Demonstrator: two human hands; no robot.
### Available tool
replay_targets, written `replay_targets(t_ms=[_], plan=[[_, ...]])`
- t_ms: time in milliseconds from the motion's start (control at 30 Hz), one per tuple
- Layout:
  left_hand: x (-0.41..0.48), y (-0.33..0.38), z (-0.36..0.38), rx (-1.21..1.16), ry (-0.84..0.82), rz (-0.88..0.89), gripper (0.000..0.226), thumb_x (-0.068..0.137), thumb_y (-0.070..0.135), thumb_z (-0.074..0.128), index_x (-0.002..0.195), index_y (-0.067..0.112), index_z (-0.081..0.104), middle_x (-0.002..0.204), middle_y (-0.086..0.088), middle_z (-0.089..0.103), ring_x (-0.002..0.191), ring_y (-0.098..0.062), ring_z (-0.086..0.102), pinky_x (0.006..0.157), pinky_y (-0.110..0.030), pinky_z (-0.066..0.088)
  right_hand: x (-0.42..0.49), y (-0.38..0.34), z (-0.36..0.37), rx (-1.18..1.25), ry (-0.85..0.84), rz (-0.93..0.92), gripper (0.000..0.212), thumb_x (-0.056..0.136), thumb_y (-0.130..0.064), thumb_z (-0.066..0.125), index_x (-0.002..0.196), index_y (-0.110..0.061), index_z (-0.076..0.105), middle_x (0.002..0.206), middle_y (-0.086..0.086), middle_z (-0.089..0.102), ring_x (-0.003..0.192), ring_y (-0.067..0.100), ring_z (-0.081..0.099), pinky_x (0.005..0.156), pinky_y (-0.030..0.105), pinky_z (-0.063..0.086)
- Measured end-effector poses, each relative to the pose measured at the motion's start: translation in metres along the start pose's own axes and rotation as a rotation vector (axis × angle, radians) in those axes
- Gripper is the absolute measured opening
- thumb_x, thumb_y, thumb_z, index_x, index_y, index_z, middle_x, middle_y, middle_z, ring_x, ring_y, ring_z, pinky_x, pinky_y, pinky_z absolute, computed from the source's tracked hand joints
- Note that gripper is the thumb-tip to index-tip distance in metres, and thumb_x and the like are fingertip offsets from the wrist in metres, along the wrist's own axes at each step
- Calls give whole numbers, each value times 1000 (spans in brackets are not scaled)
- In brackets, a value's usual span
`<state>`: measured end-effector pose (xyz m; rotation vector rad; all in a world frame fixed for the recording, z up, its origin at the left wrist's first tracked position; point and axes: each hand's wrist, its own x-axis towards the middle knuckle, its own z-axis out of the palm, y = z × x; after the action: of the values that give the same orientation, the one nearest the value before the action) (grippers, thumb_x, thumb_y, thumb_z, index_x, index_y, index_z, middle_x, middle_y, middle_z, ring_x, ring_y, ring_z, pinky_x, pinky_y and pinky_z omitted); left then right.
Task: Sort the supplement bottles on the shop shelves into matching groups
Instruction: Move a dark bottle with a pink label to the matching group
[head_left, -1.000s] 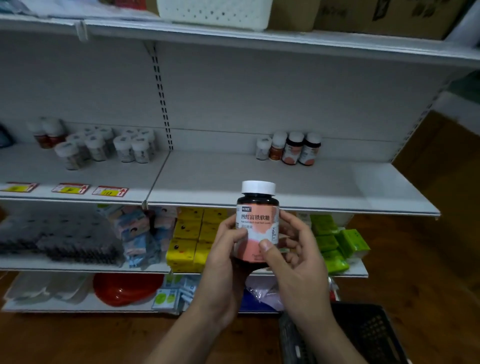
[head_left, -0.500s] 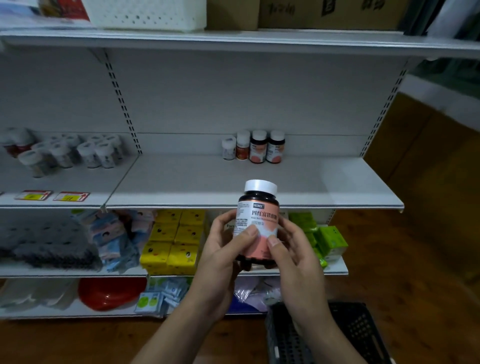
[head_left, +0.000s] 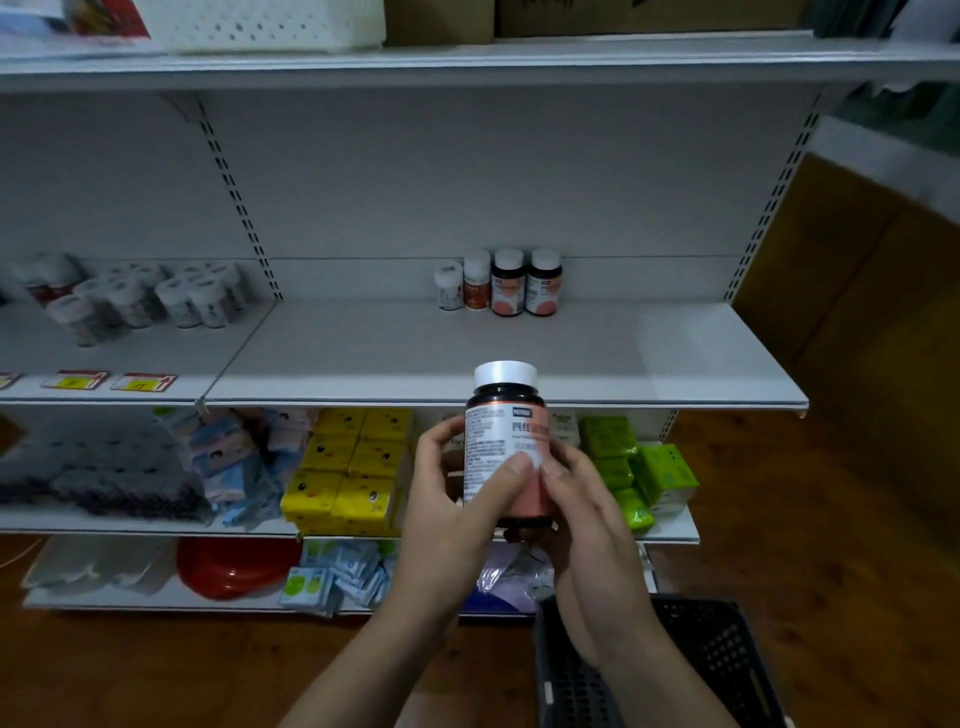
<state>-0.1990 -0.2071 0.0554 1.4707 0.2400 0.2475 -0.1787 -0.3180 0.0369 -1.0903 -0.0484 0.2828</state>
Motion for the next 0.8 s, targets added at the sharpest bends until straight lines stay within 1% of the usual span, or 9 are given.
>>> replay_targets(t_ms=[67,167,300,400,500,533,633,700,800], plan=[[-2,-3,2,-73,-57,-65,45,75,40,64,118,32,56,108,-4,70,95,-22,69,74,-33,57,-1,-2,-2,-81,22,-70,35,76,-30,70,111,-37,65,107,5,72,102,26,69,84,44,56],[-3,-6,5,-115,-89,-98,32,80,36,52,109,31,62,100,-6,72,89,-25,69,72,-37,56,-3,-3,-4,-138,37,-118,40,73,-30,79,109,-40,64,103,0,71,98,20,69,75,31,56],[0,-8,8,-160,-101,-111,34,79,33,49,110,24,63,99,-10,72,84,-22,68,67,-35,54,-3,-2,-7,-167,45,-136,48,68,-33,75,114,-40,61,106,-2,70,101,18,68,80,36,57],[2,-12,8,-168,-100,-111,36,79,31,48,110,22,63,99,-10,72,86,-21,69,70,-34,55,-3,1,-8,-191,58,-146,47,67,-36,75,112,-43,61,107,-3,70,100,17,68,79,34,57],[3,-14,4,-148,-81,-120,36,79,32,46,109,23,63,97,-7,73,85,-19,69,68,-32,57,1,3,-6,-215,45,-135,50,68,-36,74,116,-40,60,109,-2,70,101,19,67,81,39,59],[4,-14,2,-141,-65,-123,36,79,32,46,110,23,63,98,-8,73,87,-21,69,70,-34,57,2,5,-4,-219,39,-129,52,68,-36,75,117,-39,60,109,-2,70,102,20,67,82,40,59],[6,-17,-10,-129,-8,-125,43,78,31,46,119,22,58,107,-12,70,94,-25,69,77,-38,57,8,13,4,-212,24,-99,52,66,-36,75,116,-38,61,106,-2,71,101,19,68,82,40,59],[7,-16,-23,-132,31,-134,48,78,31,47,125,23,53,105,-10,71,91,-22,70,72,-34,57,13,19,13,-202,-2,-70,50,65,-35,73,114,-39,62,101,-5,72,97,17,70,80,38,59],[8,-13,-49,-121,82,-135,50,79,33,49,128,26,50,98,-4,73,89,-20,70,72,-34,58,19,28,33,-196,-71,-7,49,66,-35,70,115,-39,62,100,-10,73,97,15,70,84,44,59]])
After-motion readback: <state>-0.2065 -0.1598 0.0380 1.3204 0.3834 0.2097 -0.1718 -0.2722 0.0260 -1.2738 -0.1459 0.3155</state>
